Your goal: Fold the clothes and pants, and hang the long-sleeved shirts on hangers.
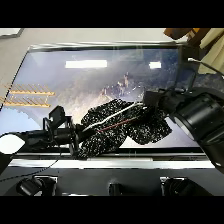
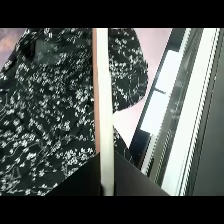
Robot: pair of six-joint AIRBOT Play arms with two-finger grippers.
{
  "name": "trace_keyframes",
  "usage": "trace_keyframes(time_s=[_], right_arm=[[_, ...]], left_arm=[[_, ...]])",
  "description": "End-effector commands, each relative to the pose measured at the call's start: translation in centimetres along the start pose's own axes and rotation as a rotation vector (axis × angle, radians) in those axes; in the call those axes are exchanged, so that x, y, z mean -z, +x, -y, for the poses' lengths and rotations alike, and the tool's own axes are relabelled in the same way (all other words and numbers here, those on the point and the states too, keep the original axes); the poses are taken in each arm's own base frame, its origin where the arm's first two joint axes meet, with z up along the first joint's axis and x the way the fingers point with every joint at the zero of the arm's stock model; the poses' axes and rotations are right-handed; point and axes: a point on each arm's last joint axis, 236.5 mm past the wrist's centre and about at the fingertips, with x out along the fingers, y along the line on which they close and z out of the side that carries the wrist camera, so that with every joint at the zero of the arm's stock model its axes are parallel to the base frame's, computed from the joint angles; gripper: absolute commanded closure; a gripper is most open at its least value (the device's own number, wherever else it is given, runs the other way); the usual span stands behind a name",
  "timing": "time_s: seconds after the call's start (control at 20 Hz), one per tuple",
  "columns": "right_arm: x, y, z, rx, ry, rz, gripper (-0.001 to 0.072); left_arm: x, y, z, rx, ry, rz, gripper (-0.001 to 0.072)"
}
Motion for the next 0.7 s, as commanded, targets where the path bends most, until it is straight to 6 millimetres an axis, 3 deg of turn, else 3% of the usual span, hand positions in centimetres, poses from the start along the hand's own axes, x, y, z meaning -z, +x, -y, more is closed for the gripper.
trace_keyframes(time_s=[0.0, 0.15, 0.65], right_arm=[[0.3, -0.1, -0.5, -0.022, -0.009, -0.015, 0.0674], [0.2, -0.4, -0.4, -0.029, -0.004, -0.008, 0.0674], [-0.3, -1.3, -0.9, -0.076, -0.050, 0.013, 0.0674]], left_arm=[[-0.2, 1.1, -0.9, -0.014, -0.010, 0.018, 0.0691], [-0.5, 1.3, -1.7, -0.042, -0.017, 0.031, 0.0691], [-0.8, 3.0, -0.4, 0.036, -0.069, 0.056, 0.0691]])
